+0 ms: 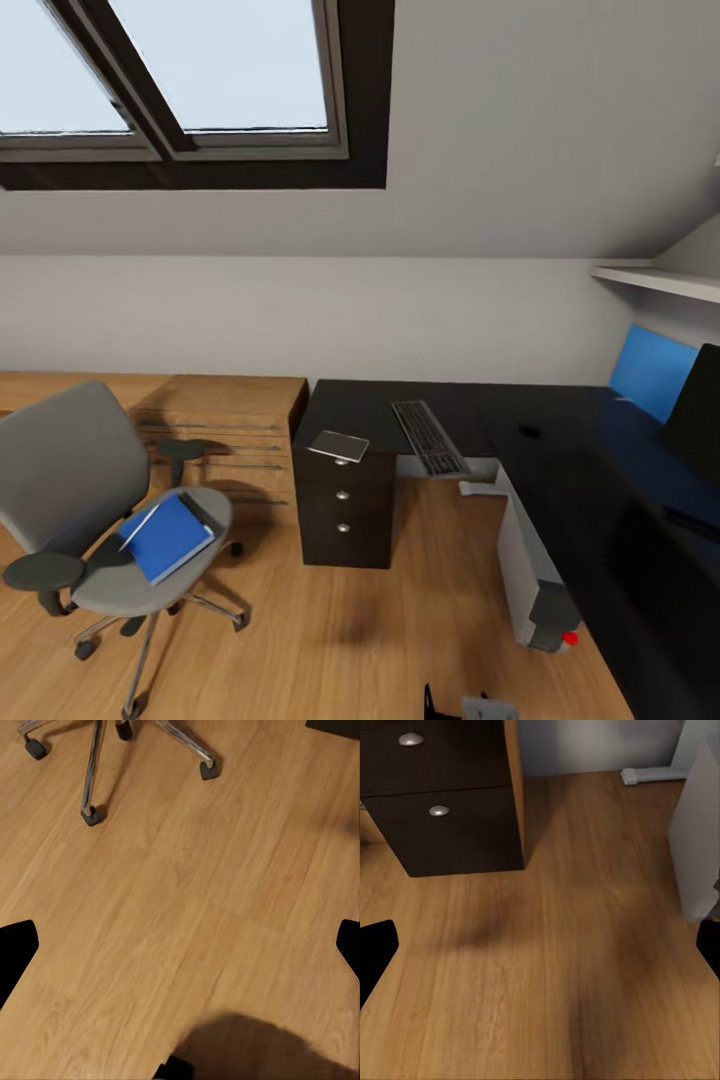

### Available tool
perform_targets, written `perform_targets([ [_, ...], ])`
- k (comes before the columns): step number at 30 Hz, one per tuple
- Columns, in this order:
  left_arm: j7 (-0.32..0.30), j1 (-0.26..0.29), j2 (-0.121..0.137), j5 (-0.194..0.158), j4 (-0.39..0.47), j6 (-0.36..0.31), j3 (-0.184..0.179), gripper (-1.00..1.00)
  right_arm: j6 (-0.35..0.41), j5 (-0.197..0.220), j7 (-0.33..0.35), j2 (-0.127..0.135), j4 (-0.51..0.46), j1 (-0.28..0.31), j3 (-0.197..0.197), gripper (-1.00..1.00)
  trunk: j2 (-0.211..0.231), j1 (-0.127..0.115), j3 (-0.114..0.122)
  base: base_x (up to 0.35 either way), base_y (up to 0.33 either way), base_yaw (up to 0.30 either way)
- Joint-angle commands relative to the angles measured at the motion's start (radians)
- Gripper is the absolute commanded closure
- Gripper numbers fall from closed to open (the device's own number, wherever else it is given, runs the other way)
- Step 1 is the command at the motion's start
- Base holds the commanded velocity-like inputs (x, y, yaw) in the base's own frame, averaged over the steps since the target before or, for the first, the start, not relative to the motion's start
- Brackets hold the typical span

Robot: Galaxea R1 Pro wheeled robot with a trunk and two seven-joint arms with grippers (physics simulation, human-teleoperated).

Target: In the bedroom, organize the workspace by keeping the computer under the desk, ensuring the monitor is on the desk, placing the keyboard on the desk next to the monitor, placing the mouse on the desk next to the keyboard, moving the folder from the swivel chair onto the desk next to the mouse, stacking the notebook on top of the folder with the pen on top of the notebook, and positioning the swivel chair next to the desk.

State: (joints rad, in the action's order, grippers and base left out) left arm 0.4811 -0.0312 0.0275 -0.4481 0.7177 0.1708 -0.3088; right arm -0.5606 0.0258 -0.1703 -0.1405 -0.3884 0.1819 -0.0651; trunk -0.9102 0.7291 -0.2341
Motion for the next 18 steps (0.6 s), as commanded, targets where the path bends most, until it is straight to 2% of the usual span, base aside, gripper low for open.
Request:
perform_targets([
  [1, 0.007, 0.0, 0.002, -0.011, 0.001, 0.006, -0.007, -1.0, -0.005, 0.003, -0.008, 0.001, 0.0, 0.001, -0.007, -1.0, -0.001, 0.001, -0.001, 0.329, 0.0, 0.0],
  [8, 0.007, 0.001, 0.002, -0.011, 0.001, 0.006, -0.007, -1.0, -0.008, 0.002, -0.008, 0.001, 0.002, 0.001, -0.007, -1.0, -0.001, 0.001, -0.001, 0.33, 0.013, -0.045],
  [12, 0.007, 0.001, 0.002, -0.011, 0.002, 0.006, -0.007, -1.0, -0.008, 0.003, -0.008, 0.0, 0.001, 0.001, -0.007, -1.0, -0.001, 0.001, -0.001, 0.312, 0.162, -0.162],
  [18, 0.007, 0.0, 0.002, -0.009, 0.001, 0.006, -0.008, -1.0, -0.008, 0.003, -0.008, -0.001, 0.002, 0.001, -0.007, -1.0, -0.001, 0.001, -0.001, 0.293, 0.219, -0.021],
])
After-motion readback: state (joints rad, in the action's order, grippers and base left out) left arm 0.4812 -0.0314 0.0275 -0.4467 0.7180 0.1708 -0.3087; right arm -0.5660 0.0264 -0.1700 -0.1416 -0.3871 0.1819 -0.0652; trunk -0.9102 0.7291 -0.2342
